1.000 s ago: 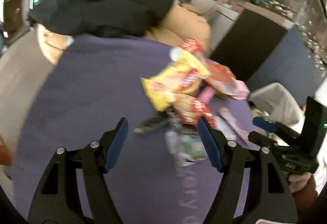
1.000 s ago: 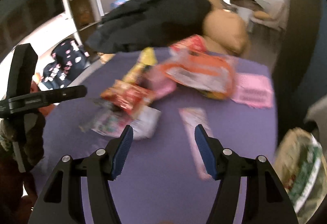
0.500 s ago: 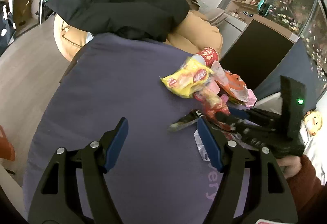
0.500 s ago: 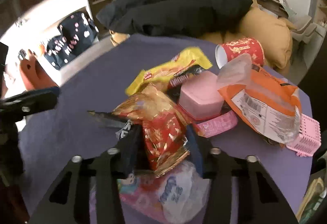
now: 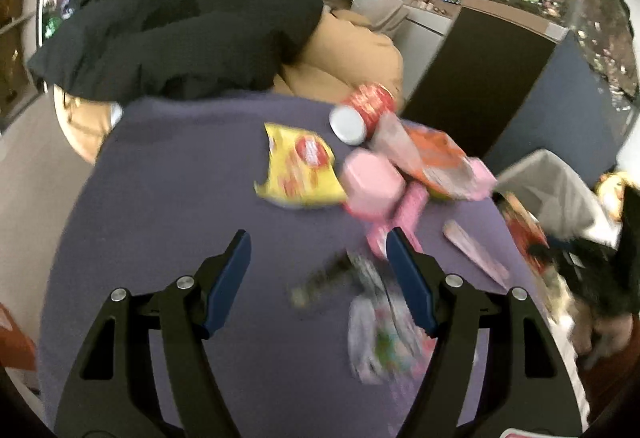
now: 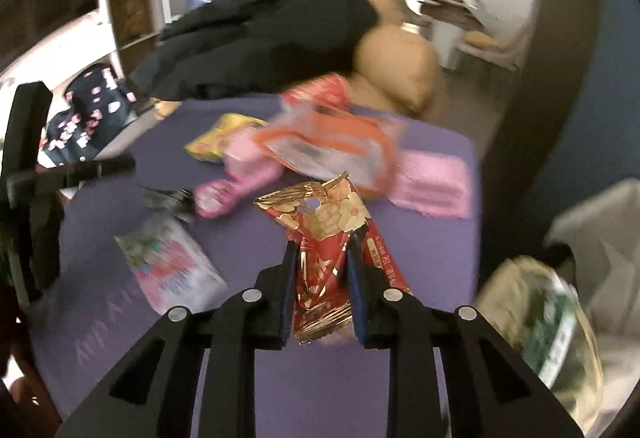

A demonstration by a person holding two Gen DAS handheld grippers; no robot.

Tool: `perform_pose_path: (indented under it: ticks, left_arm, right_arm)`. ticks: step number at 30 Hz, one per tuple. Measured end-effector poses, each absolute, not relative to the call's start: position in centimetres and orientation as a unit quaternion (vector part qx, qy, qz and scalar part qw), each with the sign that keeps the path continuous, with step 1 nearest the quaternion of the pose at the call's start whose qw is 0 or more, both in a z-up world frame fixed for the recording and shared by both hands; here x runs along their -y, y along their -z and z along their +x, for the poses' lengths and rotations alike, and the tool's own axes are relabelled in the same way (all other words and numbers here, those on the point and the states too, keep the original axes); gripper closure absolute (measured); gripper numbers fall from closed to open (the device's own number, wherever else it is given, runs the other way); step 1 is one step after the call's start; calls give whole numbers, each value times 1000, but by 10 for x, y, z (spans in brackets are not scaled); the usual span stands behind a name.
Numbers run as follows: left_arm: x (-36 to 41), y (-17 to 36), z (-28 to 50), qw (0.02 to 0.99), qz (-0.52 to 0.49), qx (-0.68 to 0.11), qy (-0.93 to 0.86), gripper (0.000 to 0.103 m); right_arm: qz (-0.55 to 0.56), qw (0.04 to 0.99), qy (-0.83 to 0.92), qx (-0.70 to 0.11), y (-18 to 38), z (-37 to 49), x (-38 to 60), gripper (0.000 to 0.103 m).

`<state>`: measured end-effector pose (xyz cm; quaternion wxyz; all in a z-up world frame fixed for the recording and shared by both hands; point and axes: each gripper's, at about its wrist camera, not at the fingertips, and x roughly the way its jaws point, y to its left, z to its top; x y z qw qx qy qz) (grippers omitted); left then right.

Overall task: Collect trash
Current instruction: 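Grasp the nabati wafer pack with the left tool while the right tool grasps the red-gold wrapper, then carry both wrappers to the bin and release them from both tools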

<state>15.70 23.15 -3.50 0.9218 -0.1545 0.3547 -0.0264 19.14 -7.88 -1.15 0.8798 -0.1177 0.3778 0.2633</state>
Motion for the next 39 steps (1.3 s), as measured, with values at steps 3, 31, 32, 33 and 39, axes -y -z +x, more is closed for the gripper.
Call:
perform_pose_path:
  ticks: [3,31,32,33,39]
  left_arm:
    - [-239,44,195,916,-147,-374,-20,37]
    - [-194,30,172,908,-209,-361,-29,90]
    - [-190,28,171,910,-207,-359,-27,90]
    - [-184,23,169,913,-202,-355,-22,90]
    - [-161,-8,156,924,-204,-324,2,90]
  right_arm:
    - [-91,883,-254,-383,20,193,97,80]
    - [-85,866,-296,-394,37,226,112,80]
    - [-86,868,-296,-390,35,224,114,80]
    - [-84,870,-296,-385,31,221,117,80]
    - [-65,883,-289,-365,12,215,141,80]
